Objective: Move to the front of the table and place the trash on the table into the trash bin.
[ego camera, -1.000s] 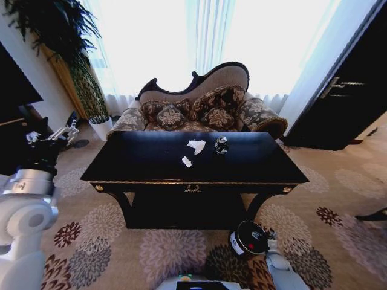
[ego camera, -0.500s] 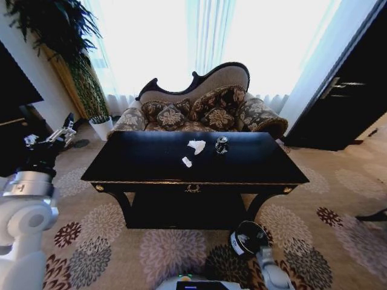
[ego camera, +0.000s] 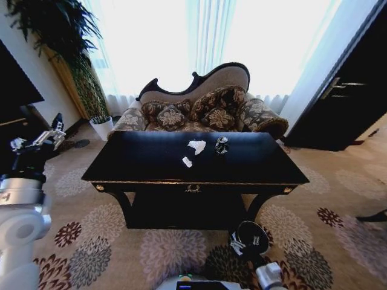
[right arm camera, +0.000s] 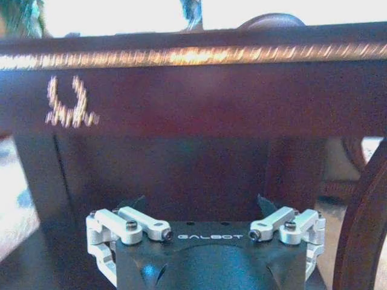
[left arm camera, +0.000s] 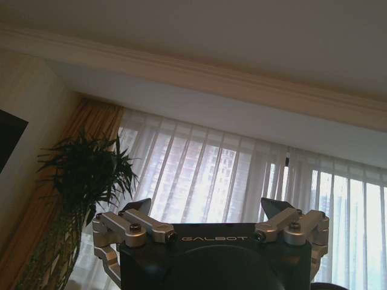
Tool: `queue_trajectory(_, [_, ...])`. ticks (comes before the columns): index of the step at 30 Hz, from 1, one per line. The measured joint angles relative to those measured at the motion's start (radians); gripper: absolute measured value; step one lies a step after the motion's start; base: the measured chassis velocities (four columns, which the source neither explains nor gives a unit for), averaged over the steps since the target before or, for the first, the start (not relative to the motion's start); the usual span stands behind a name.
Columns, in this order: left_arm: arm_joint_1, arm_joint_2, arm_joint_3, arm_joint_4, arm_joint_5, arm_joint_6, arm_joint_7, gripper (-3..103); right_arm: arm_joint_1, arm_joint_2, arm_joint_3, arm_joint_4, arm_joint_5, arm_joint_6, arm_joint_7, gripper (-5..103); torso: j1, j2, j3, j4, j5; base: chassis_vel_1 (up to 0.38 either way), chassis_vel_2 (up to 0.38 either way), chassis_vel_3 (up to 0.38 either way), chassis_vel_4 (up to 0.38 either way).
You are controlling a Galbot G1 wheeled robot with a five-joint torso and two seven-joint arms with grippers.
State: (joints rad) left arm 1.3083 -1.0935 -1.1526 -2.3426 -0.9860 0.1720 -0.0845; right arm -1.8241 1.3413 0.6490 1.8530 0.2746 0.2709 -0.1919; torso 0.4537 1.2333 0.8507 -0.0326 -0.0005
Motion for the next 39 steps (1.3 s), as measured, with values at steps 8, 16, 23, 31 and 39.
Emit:
queue_trajectory(8, [0.009,0.006,-0.019,0.009,-0.006,-0.002,0.004,100,-0.032,0.010,0.072,0.175,0.138,-0.031,0.014,100,0.000,0.000,0.000,0.0000,0.0002,0.000,0.000,0.000,0.000])
queue_trajectory(16, [0.036,0.022,-0.051,0.008,-0.031,-0.006,0.008,100,-0.029,-0.002,0.132,0.396,0.231,-0.113,0.073,100,0.000,0.000,0.000,0.0002,0.0002,0.000,0.000,0.000,0.000])
queue_trajectory(23, [0.047,0.041,-0.044,-0.022,-0.025,0.007,-0.027,100,0.036,-0.079,0.158,0.472,0.301,-0.173,0.112,100,0.000,0.000,0.000,0.0002,0.0002,0.000,0.000,0.000,0.000])
queue_trajectory(31, [0.082,0.100,-0.052,-0.105,-0.168,0.048,-0.192,100,0.229,-0.309,0.119,0.464,0.460,-0.291,0.206,100,0.000,0.000,0.000,0.0003,0.0005,0.000,0.000,0.000,0.000])
queue_trajectory(39, [0.172,0.106,-0.140,-0.116,-0.244,0.060,-0.258,100,0.333,-0.415,0.053,0.413,0.517,-0.344,0.219,100,0.000,0.000,0.000,0.0003,0.0002,0.000,0.000,0.000,0.000])
